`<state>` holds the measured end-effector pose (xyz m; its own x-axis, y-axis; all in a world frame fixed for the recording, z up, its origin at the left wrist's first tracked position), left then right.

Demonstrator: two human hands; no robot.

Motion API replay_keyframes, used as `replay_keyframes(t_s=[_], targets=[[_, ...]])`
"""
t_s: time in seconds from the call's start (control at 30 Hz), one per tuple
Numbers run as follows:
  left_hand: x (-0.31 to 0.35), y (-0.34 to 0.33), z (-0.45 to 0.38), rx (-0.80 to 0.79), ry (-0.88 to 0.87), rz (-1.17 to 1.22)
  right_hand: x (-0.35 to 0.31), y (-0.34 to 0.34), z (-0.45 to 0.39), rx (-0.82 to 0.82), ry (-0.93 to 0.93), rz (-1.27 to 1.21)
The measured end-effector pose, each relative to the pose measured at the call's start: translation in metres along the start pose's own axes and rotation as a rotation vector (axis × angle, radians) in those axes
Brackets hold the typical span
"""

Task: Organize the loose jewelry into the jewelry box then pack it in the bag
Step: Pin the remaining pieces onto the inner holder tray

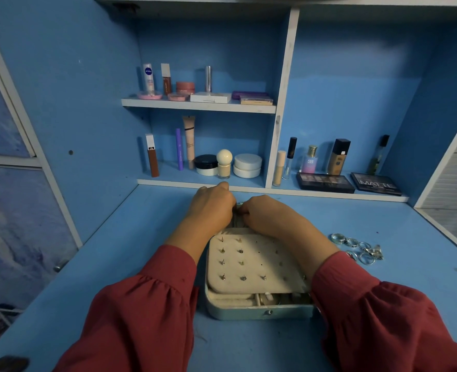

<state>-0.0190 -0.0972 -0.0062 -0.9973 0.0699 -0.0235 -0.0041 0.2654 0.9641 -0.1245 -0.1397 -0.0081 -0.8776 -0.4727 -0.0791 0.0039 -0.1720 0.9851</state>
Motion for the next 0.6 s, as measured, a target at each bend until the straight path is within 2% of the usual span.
replay_keyframes(t_s=[0.4, 0.6], targets=[[0.006, 0.012, 0.005, -0.114, 0.06, 0.025, 0.001, 0.006, -0.001, -0.016, -0.021, -0.031], [-0.001, 0.014, 0.003, -0.208, 0.185, 0.337, 0.003, 0.011, 0.006, -0.004, 0.03, -0.114]])
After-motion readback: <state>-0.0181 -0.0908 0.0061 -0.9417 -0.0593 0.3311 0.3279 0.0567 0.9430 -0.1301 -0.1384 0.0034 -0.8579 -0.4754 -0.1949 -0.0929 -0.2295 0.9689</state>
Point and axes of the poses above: each hand's wrist, its own z-axis away from the middle knuckle, its own y-axis out of the back of the hand, x = y × z, the point moved 2 cm from there along -z, towards the middle knuckle, and after that the axes turned 6 degrees about -y, right-handed, at the moved point
